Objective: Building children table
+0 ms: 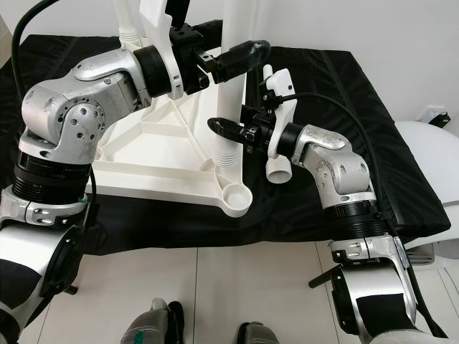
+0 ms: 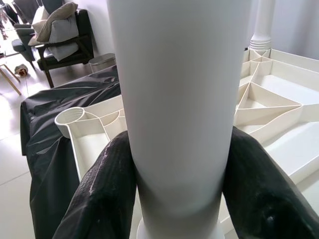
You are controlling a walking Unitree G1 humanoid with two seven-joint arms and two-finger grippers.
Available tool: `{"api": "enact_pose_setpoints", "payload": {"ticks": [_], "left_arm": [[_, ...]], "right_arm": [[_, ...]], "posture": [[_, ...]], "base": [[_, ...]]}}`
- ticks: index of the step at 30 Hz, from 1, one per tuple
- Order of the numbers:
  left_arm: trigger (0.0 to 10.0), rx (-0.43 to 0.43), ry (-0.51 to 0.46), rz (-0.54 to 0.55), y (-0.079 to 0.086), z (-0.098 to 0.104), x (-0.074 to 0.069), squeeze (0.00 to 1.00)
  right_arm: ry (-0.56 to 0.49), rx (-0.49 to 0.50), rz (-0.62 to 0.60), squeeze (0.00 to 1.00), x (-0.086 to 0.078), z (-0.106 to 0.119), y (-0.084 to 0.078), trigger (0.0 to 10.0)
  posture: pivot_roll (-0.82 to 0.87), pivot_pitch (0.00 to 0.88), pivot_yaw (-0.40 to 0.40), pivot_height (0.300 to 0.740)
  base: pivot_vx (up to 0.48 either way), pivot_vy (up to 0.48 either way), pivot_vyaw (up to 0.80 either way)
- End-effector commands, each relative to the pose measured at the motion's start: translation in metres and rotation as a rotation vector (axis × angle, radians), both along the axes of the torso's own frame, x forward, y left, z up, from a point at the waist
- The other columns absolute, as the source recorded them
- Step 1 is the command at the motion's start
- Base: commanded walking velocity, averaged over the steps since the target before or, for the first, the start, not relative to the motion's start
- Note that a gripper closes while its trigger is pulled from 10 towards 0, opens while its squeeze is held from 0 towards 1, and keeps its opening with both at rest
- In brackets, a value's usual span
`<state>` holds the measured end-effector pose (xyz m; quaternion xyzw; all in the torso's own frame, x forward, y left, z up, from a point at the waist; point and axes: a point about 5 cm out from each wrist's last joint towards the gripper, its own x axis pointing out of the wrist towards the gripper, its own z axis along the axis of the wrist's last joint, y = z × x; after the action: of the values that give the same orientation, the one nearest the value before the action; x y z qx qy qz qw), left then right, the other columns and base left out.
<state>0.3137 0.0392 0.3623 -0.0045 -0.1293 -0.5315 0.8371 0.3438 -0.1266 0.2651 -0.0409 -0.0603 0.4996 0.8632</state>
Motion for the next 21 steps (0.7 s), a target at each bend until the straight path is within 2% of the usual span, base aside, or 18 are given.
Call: {"api": "enact_pose_setpoints", "payload": {"ticks": [1,4,5,6,7,8,9,10,11,12,13,14,16,19,20,21], "left_arm": [[10.0,0.016,-0.031,-0.116,-0.006,0.006,-0.009,1.00],[10.0,0.025,-0.037,-0.098,-0.005,0.007,-0.008,1.00],[10.0,0.028,-0.039,-0.093,-0.004,0.007,-0.007,0.00],[10.0,0.029,-0.040,-0.090,-0.004,0.006,-0.007,0.00],[10.0,0.027,-0.041,-0.077,-0.003,0.006,-0.006,0.00],[10.0,0.027,-0.041,-0.077,-0.003,0.006,-0.006,0.00],[10.0,0.022,-0.042,-0.058,-0.001,0.007,-0.004,0.00],[10.0,0.011,-0.041,-0.030,0.002,0.008,-0.001,0.00],[10.0,-0.002,-0.041,0.001,0.005,0.010,0.002,0.00],[10.0,-0.002,-0.041,0.001,0.005,0.010,0.002,0.00],[10.0,-0.013,-0.039,0.024,0.008,0.011,0.005,0.00],[10.0,-0.032,-0.036,0.065,0.013,0.013,0.009,0.00],[10.0,-0.032,-0.036,0.065,0.013,0.013,0.009,0.00],[10.0,-0.092,-0.003,0.206,0.034,0.019,0.025,0.00],[10.0,-0.092,-0.003,0.206,0.034,0.019,0.025,0.00],[10.0,-0.114,0.003,0.289,0.043,0.020,0.029,0.00]], "right_arm": [[-0.026,0.019,0.010,0.00,-0.001,0.006,0.002,10.0],[-0.026,0.024,0.014,0.00,-0.002,0.006,0.002,10.0],[-0.024,0.029,0.014,0.00,-0.002,0.006,0.002,7.8],[-0.023,0.032,0.013,0.00,-0.002,0.006,0.002,7.8],[-0.022,0.037,0.018,0.00,-0.002,0.007,0.002,0.0],[-0.022,0.037,0.018,0.00,-0.002,0.007,0.002,0.0],[-0.022,0.042,0.018,0.00,-0.002,0.007,0.003,2.2],[-0.022,0.048,0.014,0.00,-0.002,0.008,0.003,2.2],[-0.024,0.050,0.005,0.00,-0.001,0.008,0.003,6.3],[-0.024,0.050,0.005,0.00,-0.001,0.008,0.003,6.3],[-0.025,0.051,-0.003,0.00,0.000,0.008,0.003,10.0],[-0.024,0.057,-0.017,0.00,0.001,0.008,0.002,10.0],[-0.024,0.057,-0.017,0.00,0.001,0.008,0.002,10.0],[-0.023,0.095,-0.063,0.00,0.004,0.007,0.000,10.0],[-0.023,0.095,-0.063,0.00,0.004,0.007,0.000,10.0],[-0.022,0.116,-0.077,0.00,0.004,0.007,-0.001,10.0]], "posture": [[0.00,0.145,-0.049,0.740],[0.00,0.143,-0.049,0.740],[0.00,0.143,-0.049,0.740],[0.00,0.143,-0.049,0.740],[0.00,0.143,-0.051,0.740],[0.00,0.143,-0.051,0.740],[0.00,0.143,-0.051,0.740],[0.00,0.141,-0.051,0.740],[0.00,0.141,-0.051,0.740],[0.00,0.141,-0.051,0.740],[0.00,0.140,-0.050,0.740],[0.00,0.137,-0.049,0.740],[0.00,0.137,-0.049,0.740],[0.00,0.133,-0.048,0.740],[0.00,0.133,-0.048,0.740],[0.01,0.130,-0.047,0.740]], "base": [[0.000,0.000,0.00],[0.000,0.000,0.00],[0.000,0.000,0.00],[0.000,0.000,0.00],[0.000,0.000,0.00],[0.000,0.000,0.00],[0.000,0.000,0.00],[0.000,0.000,0.00],[0.000,0.000,0.00],[0.000,0.000,0.00],[0.000,0.000,0.00],[0.000,0.000,0.00],[0.000,0.000,0.00],[0.000,0.000,0.00],[0.000,0.000,0.00],[0.000,0.000,0.00]]}}
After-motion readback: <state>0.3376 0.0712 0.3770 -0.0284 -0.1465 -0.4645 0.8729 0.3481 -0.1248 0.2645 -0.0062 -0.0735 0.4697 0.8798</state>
